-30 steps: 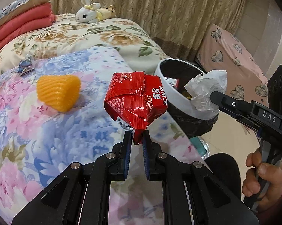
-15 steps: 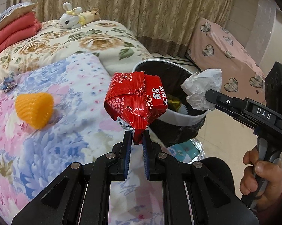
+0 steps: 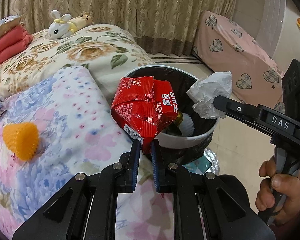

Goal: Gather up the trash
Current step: 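Carry the red snack bag and white tissue over the trash bin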

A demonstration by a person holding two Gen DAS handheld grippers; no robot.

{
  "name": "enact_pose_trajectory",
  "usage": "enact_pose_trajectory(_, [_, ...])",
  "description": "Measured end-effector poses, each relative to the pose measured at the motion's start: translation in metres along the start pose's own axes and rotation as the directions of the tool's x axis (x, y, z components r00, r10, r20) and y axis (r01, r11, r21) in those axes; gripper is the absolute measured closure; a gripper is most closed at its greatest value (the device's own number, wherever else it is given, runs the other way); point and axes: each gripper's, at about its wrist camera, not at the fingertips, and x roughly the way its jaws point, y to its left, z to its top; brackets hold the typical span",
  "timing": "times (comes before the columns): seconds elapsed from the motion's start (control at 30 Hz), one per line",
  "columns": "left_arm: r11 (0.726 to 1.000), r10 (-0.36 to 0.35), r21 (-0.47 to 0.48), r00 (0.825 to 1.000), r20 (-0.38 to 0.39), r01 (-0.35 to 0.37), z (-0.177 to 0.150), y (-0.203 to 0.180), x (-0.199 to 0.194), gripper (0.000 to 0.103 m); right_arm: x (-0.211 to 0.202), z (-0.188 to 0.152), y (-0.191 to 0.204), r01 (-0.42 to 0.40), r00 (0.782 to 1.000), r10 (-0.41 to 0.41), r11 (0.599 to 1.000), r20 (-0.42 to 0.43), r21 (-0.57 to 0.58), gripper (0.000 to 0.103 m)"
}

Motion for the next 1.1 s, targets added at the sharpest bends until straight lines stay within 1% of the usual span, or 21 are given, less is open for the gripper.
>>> enact_pose_trajectory(0.33, [1.0,0.002,0.026,1.0,-0.013,-0.002,0.01,-0.013,0.013,0.092,0.005,0.014,-0.008,0.014,1.0,-0.014,1.0,0.009,-0.001,0.073])
enact_pose_trajectory(1.1, [0.999,-0.01,0.043,0.999,-0.043,0.012,0.026,-0.019,0.032,0.092,0.019,0.025,-0.018,0.039,0.999,-0.039,0.999,-0.004,-0.003,0.072])
